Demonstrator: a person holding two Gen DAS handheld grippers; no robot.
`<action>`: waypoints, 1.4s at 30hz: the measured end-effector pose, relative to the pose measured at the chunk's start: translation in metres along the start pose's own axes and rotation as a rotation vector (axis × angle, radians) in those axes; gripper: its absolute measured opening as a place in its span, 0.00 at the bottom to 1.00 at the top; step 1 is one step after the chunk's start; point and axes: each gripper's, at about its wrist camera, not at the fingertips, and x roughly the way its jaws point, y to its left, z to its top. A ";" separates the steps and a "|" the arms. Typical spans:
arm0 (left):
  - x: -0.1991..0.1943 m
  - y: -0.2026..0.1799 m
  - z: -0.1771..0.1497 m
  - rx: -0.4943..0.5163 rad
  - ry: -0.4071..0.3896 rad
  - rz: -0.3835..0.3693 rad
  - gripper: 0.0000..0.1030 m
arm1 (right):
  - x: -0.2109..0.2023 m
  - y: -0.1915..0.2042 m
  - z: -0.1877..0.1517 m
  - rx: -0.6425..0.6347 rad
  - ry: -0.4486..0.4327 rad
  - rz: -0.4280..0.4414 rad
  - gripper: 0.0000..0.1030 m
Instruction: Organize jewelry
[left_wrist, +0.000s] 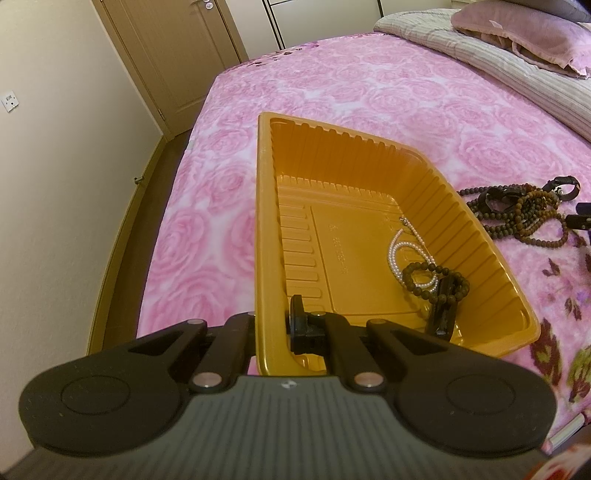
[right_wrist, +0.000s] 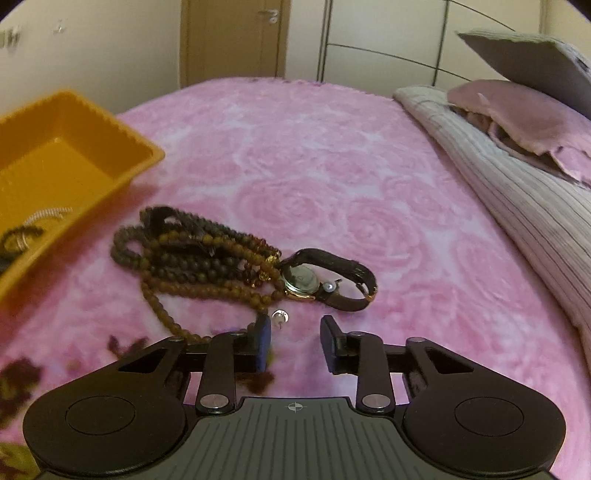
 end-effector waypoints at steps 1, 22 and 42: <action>0.000 0.000 0.000 0.001 0.000 0.000 0.02 | 0.003 0.000 0.000 -0.008 0.000 0.007 0.28; 0.001 -0.001 0.000 0.003 -0.001 0.000 0.02 | -0.046 0.034 0.032 -0.003 -0.125 0.134 0.09; 0.000 -0.002 -0.001 0.000 -0.002 -0.004 0.03 | -0.056 0.140 0.066 -0.045 -0.077 0.476 0.09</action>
